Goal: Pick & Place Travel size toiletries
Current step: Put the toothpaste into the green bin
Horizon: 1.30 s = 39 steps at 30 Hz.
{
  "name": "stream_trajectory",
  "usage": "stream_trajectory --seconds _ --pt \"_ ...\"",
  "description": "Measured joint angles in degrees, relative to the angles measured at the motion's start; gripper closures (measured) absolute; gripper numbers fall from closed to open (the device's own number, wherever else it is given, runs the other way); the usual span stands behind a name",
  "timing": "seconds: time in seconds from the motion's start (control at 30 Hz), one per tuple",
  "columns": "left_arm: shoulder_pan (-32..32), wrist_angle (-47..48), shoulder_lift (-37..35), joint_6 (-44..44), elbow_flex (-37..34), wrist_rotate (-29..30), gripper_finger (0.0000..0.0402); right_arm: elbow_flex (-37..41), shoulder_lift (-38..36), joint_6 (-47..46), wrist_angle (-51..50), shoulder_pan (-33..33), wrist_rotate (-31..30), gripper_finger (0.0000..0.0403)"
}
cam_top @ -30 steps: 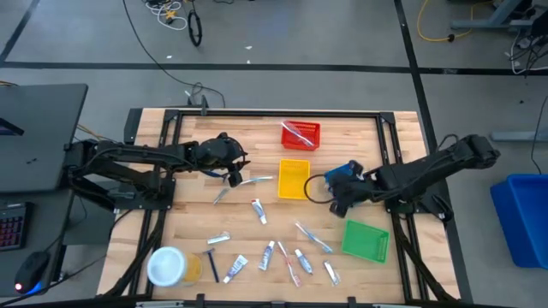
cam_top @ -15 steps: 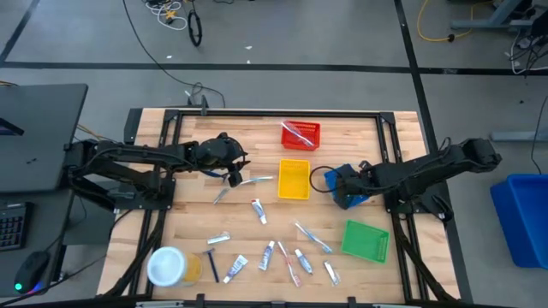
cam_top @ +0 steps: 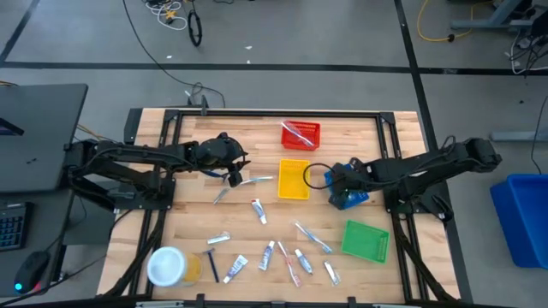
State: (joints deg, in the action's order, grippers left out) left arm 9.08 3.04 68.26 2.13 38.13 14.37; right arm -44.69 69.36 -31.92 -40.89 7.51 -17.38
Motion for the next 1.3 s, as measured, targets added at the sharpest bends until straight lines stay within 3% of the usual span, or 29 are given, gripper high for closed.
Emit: stream_trajectory --seconds 0.17,0.37,0.63,0.8,1.17,1.3 --pt "0.0 0.0 0.0 0.0 0.0 0.0 0.0260 -7.1 0.0 5.5 5.6 1.5 3.7 0.0252" --pt "0.0 0.0 0.0 0.0 0.0 0.0 0.0260 -8.6 4.0 7.2 13.9 6.4 7.2 0.0251" --pt "0.0 -0.1 0.0 0.3 0.0 0.0 0.0260 -8.7 16.5 0.3 24.1 12.4 18.5 0.0245" --pt "0.0 -0.2 0.0 0.5 0.0 0.1 0.0260 -11.4 23.4 -4.9 27.2 15.6 22.2 0.0235" --pt "0.0 -0.2 0.0 -2.4 0.0 0.4 0.0260 -13.0 32.5 -19.3 30.6 21.9 23.5 0.0192" --pt "0.0 -0.3 0.0 -2.4 0.0 0.4 0.0260 -13.0 34.7 -20.4 32.3 22.9 22.5 0.0188"
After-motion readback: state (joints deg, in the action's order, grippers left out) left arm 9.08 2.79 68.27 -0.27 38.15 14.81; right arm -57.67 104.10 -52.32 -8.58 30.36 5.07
